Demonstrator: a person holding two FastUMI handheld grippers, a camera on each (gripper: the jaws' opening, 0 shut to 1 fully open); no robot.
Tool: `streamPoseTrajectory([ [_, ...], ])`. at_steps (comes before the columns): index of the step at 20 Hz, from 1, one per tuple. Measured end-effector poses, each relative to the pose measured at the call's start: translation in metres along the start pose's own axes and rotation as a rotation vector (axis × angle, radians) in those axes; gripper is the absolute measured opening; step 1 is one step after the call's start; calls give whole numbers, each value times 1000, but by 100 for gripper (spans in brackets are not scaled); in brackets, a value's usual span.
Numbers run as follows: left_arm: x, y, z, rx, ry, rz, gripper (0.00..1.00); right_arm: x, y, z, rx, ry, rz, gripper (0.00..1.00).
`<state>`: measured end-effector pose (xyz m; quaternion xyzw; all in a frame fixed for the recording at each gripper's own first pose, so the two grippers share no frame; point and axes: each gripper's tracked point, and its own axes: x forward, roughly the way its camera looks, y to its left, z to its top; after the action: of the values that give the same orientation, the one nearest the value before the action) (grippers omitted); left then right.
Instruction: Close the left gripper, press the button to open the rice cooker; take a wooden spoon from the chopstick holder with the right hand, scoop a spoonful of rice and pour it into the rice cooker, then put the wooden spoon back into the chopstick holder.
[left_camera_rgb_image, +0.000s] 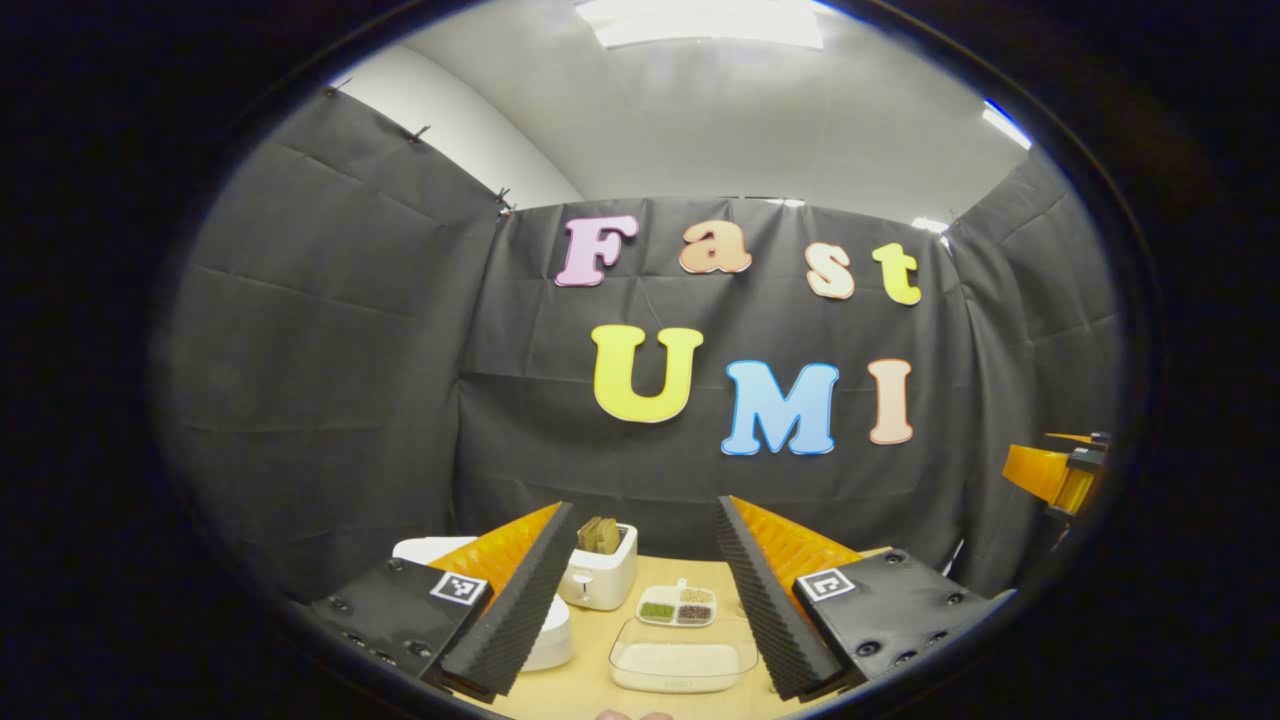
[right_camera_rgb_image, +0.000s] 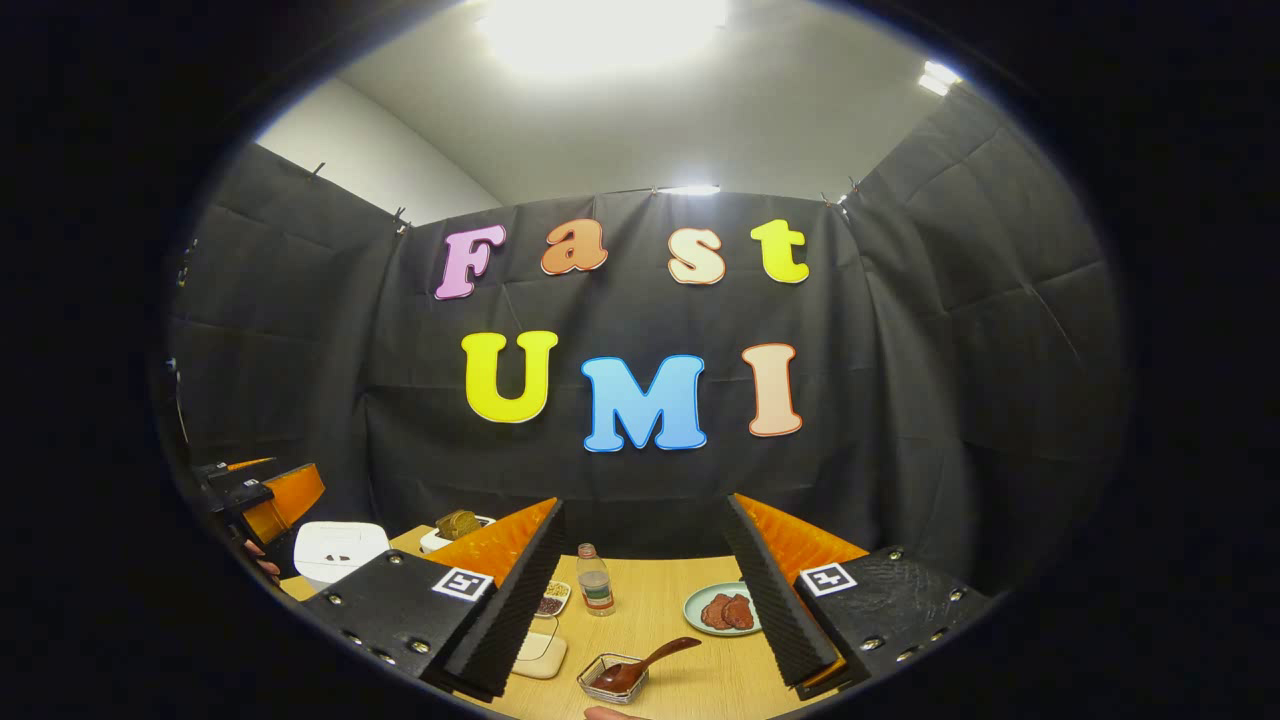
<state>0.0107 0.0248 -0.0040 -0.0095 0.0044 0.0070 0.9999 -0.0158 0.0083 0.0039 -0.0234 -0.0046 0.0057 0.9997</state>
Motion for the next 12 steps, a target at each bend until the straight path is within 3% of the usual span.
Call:
streamPoseTrajectory([
  [6,23,21,-46,-27,123,-13,96,-3,-6,-9,15,15,-29,96],
  [10,41,48,-133,-120,399,-27,7,-3,-12,-19,18,34,-39,96],
  [12,55,83,-158,-164,493,10,11,-2,-14,-25,15,49,-48,96],
])
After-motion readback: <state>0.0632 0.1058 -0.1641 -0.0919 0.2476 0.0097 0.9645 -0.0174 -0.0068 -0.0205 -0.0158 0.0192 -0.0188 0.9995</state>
